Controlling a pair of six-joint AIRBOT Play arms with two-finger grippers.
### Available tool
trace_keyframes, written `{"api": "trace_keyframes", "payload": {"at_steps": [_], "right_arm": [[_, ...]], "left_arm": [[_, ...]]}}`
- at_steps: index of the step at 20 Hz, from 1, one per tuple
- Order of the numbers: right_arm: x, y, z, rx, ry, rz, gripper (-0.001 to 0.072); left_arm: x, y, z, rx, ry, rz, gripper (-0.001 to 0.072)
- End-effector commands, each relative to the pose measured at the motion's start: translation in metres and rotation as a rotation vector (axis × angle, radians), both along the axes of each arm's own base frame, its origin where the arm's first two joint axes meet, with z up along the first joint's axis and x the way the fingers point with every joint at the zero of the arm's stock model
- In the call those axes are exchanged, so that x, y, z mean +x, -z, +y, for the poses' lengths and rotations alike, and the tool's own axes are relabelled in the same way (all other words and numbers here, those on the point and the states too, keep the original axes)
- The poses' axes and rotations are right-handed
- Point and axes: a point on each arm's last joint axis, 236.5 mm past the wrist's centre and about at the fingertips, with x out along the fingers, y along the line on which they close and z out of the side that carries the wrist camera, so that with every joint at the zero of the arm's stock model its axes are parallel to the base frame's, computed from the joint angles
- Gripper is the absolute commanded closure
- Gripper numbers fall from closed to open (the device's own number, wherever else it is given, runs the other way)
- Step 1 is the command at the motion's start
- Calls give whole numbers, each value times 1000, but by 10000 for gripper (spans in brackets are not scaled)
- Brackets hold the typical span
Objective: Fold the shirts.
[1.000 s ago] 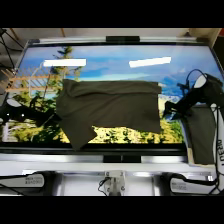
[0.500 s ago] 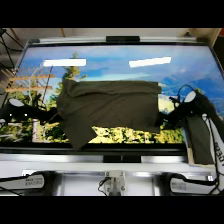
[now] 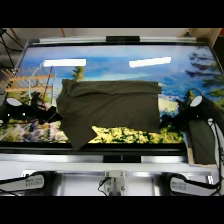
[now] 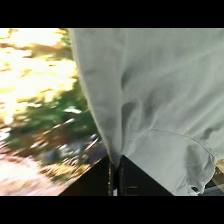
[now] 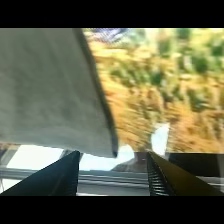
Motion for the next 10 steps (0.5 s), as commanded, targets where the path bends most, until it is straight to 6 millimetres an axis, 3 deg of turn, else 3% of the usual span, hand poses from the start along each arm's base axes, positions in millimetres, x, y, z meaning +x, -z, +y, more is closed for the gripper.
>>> {"api": "trace_keyframes", "payload": {"at_steps": [1, 4, 8, 9, 10], "right_arm": [[10, 5, 10, 38, 64, -57, 197], [6, 20, 28, 44, 57, -69, 211], [-1, 28, 29, 43, 88, -49, 212], [0, 27, 33, 57, 91, -53, 277], [4, 25, 37, 76, 108, -63, 447]], "left_arm": [[-1, -1, -1, -2, 3, 1, 661], [-2, -2, -1, -6, 7, 5, 661], [-4, -4, -3, -11, 20, 8, 661], [-4, -4, -3, -11, 19, 7, 661], [-4, -4, -3, -11, 19, 6, 661]]}}
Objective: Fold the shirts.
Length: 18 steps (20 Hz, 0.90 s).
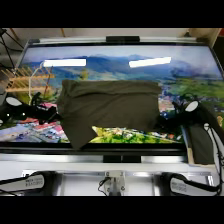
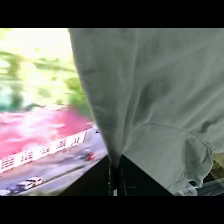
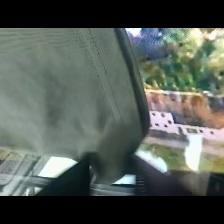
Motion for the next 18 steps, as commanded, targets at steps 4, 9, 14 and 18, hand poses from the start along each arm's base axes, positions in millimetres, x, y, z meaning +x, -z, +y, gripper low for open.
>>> {"api": "trace_keyframes", "payload": {"at_steps": [4, 9, 14, 18], "right_arm": [[19, -12, 14, 55, 24, -74, 650], [83, -199, -15, -117, -144, -565, 650], [14, -570, -69, -691, 7, -1566, 650], [-98, -645, -52, -787, 59, -1830, 650]], "left_arm": [[5, -14, 0, 7, 26, -44, 662], [49, -225, -9, 90, 66, -602, 664], [-83, -604, -3, 396, -203, -1696, 663], [-205, -662, -13, 432, -333, -1918, 664]]}}
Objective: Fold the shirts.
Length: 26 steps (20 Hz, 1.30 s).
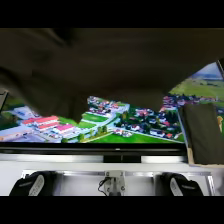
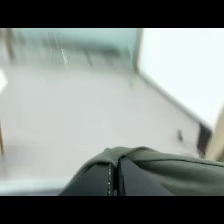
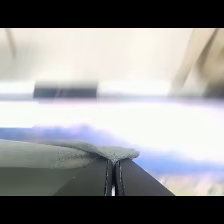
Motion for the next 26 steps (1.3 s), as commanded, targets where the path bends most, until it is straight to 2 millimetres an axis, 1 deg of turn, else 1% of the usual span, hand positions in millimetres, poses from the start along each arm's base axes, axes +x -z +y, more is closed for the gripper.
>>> {"api": "trace_keyframes", "payload": {"at_steps": [1, 2, 4, 5, 6, 7, 8, 9, 10, 11, 12, 13, 14, 15, 16, 17, 18, 19, 20, 22, 24, 26], "right_arm": [[-103, -69, 3, -89, 69, -249, 650], [-109, -60, 0, -95, 84, -217, 650], [-112, -35, -8, -90, 115, -111, 650], [-112, -24, -11, -91, 127, -63, 650], [-111, -13, -15, -92, 140, -16, 650], [-108, 2, -19, -91, 152, 53, 650], [-103, 21, -22, -94, 153, 142, 650], [-95, 46, -26, -93, 154, 259, 650], [-85, 72, -28, -80, 150, 380, 650], [-72, 97, -31, -68, 143, 484, 650], [-55, 123, -33, -52, 135, 577, 650], [-34, 158, -32, 1, 122, 679, 650], [-11, 198, -25, 57, 90, 776, 650], [10, 238, -24, 77, 68, 848, 650], [35, 276, -31, 75, 72, 891, 650], [60, 306, -36, 67, 69, 898, 650], [90, 330, -39, 66, 65, 889, 650], [120, 349, -39, 63, 58, 876, 650], [151, 367, -36, 53, 46, 854, 650], [207, 398, -30, 54, 32, 815, 650], [256, 419, -29, 126, 49, 762, 650], [293, 431, -28, 189, 58, 719, 650]], "left_arm": [[-111, -52, -11, -29, -58, -218, 664], [-115, -43, -14, -28, -53, -183, 663], [-116, -25, -20, -4, -39, -114, 663], [-115, -18, -21, 7, -41, -84, 663], [-111, -9, -17, 23, -59, -45, 663], [-103, 7, -12, 43, -79, 26, 663], [-91, 28, -9, 60, -84, 118, 663], [-74, 55, -6, 72, -75, 239, 663], [-57, 82, -3, 75, -60, 356, 663], [-35, 114, 1, 69, -43, 487, 663], [-13, 147, 7, 54, -29, 605, 663], [11, 184, 12, 31, -13, 718, 663], [36, 224, 18, 17, 3, 819, 663], [59, 260, 22, 7, 15, 891, 664], [86, 300, 25, -10, 24, 950, 664], [110, 336, 24, -27, 29, 991, 664], [134, 372, 21, -41, 33, 1034, 665], [156, 401, 17, -39, 36, 1068, 665], [182, 425, 14, -43, 35, 1089, 665], [234, 458, 14, -70, 8, 1093, 664], [283, 481, 18, -127, -22, 1091, 663], [319, 501, 17, -134, -21, 1094, 663]]}}
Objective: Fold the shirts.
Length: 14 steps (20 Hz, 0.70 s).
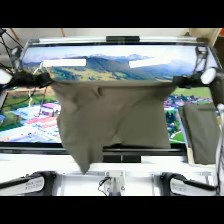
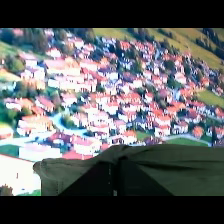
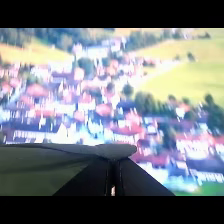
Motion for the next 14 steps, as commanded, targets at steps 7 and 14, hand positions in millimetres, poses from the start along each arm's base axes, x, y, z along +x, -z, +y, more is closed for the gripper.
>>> {"api": "trace_keyframes", "payload": {"at_steps": [7, 14], "right_arm": [[88, 83, 31, 262, 88, -15, 650], [-11, 113, 43, 200, -21, 410, 650]], "left_arm": [[90, 102, -12, -13, -13, 62, 662], [-22, 134, -16, -67, 167, 522, 662]]}}
